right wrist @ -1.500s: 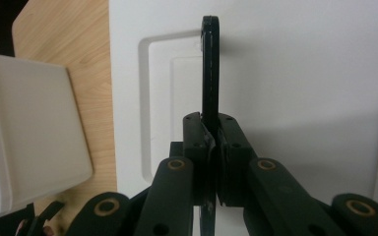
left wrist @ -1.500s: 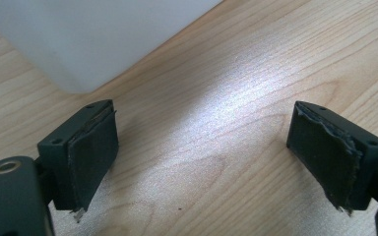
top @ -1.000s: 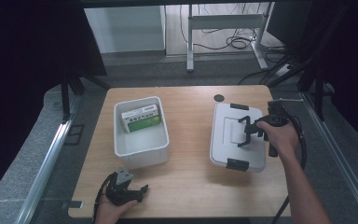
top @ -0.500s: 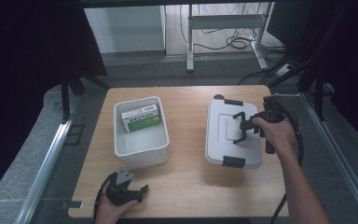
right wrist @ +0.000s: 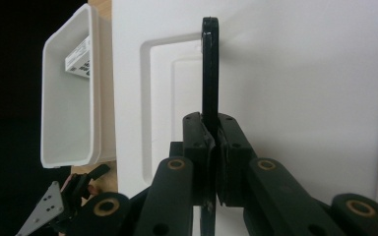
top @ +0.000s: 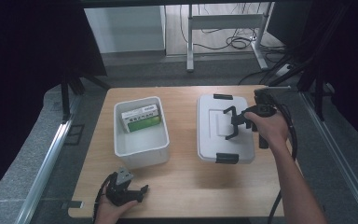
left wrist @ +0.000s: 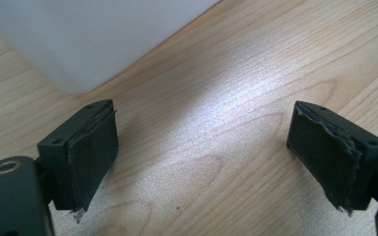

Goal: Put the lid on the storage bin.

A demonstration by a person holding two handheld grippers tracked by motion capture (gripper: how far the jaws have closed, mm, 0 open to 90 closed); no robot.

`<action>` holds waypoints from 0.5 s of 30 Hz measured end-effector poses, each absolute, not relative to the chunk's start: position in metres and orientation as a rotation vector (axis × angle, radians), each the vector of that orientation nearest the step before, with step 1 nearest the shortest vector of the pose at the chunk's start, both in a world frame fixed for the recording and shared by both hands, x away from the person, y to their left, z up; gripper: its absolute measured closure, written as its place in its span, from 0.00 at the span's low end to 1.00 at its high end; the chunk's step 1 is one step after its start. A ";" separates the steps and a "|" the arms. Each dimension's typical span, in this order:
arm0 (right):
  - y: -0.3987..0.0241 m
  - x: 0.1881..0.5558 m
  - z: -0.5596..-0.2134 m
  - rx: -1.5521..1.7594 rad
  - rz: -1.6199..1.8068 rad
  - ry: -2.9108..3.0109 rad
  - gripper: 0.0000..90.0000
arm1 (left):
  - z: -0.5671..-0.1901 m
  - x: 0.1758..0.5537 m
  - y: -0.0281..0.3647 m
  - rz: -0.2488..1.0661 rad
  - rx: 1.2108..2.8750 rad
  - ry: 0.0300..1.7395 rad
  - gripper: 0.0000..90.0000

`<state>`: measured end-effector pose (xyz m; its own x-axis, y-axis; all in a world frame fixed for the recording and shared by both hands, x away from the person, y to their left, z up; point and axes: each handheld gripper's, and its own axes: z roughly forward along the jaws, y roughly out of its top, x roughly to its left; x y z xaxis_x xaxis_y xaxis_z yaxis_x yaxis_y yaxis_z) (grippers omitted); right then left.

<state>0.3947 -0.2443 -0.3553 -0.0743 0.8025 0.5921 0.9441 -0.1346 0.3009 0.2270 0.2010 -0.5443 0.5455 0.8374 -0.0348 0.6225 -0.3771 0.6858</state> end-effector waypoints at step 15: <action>-0.204 0.402 -0.338 -1.895 -1.005 -1.990 0.94 | -0.544 0.227 0.201 0.420 2.135 1.167 0.13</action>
<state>0.4018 -0.2044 -0.3378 -0.1477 0.7972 0.5854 0.9443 -0.0624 0.3232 0.2270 0.2014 -0.5440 0.5502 0.8344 -0.0322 0.6223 -0.3840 0.6821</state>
